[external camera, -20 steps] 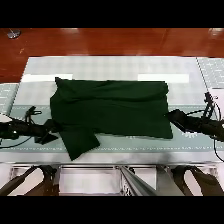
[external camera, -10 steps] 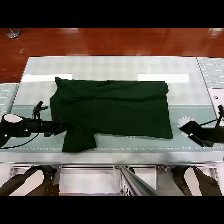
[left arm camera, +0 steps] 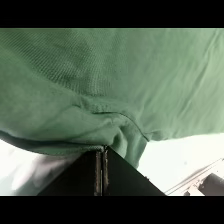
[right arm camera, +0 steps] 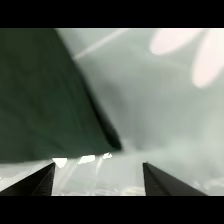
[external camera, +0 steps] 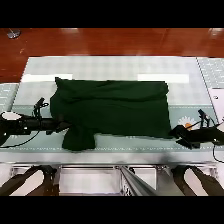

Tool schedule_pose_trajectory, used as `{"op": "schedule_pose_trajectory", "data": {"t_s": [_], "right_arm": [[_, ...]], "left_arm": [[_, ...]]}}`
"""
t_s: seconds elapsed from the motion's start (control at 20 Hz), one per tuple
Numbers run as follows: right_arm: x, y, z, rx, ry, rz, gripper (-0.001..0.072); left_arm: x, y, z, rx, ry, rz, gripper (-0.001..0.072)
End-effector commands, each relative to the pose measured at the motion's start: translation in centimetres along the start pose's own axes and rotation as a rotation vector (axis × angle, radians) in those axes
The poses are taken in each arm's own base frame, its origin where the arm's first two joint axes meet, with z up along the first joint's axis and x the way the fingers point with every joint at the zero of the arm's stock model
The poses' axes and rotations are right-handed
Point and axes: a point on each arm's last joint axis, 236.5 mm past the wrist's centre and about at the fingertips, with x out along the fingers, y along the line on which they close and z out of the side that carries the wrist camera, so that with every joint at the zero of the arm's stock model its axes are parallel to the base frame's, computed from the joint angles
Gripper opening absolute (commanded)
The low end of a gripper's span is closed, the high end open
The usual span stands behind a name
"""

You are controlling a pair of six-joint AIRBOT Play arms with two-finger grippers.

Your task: Fold the shirts.

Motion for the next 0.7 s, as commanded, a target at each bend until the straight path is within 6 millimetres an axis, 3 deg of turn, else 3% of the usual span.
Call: {"op": "schedule_pose_trajectory", "data": {"t_s": [0.0, 0.15, 0.2, 0.25, 0.3, 0.45, 0.55, 0.65], "right_arm": [[2.0, 3.4, 2.0, 0.008, -0.042, 0.105, 0.0626], [3.2, 4.4, 2.4, 0.017, -0.027, 0.118, 0.0613], [3.2, 4.6, 2.5, 0.007, -0.018, 0.119, 0.0517], [2.8, 5.1, 2.9, -0.023, -0.020, 0.123, 0.0220], [2.1, 5.7, 3.4, -0.054, -0.034, 0.131, 0.0030], [-1.0, 7.5, 5.5, -0.162, -0.070, 0.126, 0.0026], [-3.6, 9.1, 8.4, -0.181, -0.165, 0.135, 0.0027], [-5.9, 11.5, 11.3, -0.197, -0.255, 0.178, 0.0027]], "left_arm": [[0.4, -0.6, -0.5, 0.021, 0.018, -0.006, 0.0019], [0.8, -0.9, -0.9, 0.041, 0.033, -0.003, 0.0019], [0.8, -0.9, -0.9, 0.042, 0.032, -0.002, 0.0019], [0.6, -1.0, -0.6, 0.048, 0.026, -0.001, 0.0019], [0.2, -1.2, 0.0, 0.067, 0.010, -0.004, 0.0019], [-3.2, -2.7, 4.0, 0.090, -0.083, -0.032, 0.0019], [-6.3, -3.7, 7.4, 0.116, -0.179, -0.037, 0.0019], [-8.1, -4.4, 10.6, 0.112, -0.274, -0.021, 0.0018]]}}
